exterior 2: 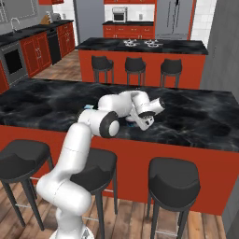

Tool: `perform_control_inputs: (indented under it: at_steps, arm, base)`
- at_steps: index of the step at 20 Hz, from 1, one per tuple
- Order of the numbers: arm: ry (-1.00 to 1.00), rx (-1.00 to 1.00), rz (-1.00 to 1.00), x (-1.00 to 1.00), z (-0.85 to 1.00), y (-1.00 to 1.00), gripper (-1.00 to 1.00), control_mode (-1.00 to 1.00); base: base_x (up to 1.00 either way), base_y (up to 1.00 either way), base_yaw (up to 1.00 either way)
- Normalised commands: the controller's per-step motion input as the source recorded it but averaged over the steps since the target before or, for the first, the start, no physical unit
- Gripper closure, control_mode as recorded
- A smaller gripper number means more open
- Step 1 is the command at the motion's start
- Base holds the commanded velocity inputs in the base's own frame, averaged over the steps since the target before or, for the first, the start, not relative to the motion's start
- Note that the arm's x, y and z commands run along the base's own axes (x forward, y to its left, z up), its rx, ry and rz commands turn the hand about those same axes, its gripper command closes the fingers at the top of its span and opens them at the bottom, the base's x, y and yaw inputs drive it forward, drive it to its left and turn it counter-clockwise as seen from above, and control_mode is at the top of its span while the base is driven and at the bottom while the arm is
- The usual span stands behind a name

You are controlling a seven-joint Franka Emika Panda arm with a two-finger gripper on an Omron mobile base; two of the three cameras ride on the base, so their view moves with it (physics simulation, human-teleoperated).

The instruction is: Stack the yogurt containers by placing the smaller containers on top of the larger containers.

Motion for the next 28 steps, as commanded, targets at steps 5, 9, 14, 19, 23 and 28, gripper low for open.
perform_control_inputs:
  at_steps: [5,9,14,19,23,28]
  arm:
    - [0.01,0.0,0.0,0.19,-0.09,0.0,-1.0,-1.0]
    - [0.0,0.0,0.0,0.16,-0.09,0.0,-1.0,-1.0]
    - [0.0,0.0,0.0,0.12,-0.09,-0.01,-1.0,-1.0]
    - [0.0,0.0,0.0,0.1,-0.1,-0.04,-1.0,-1.0]
    - [0.0,0.0,0.0,0.07,-0.12,-0.01,-1.0,-1.0]
    - [0.01,0.0,0.0,0.0,-0.11,0.0,1.0,-1.0]
  base:
    - [0.0,0.0,0.0]
    - [0.0,0.0,0.0]
    - [0.0,0.0,0.0]
    - [0.0,0.0,0.0]
    - [0.0,0.0,0.0]
    - [0.0,0.0,0.0]
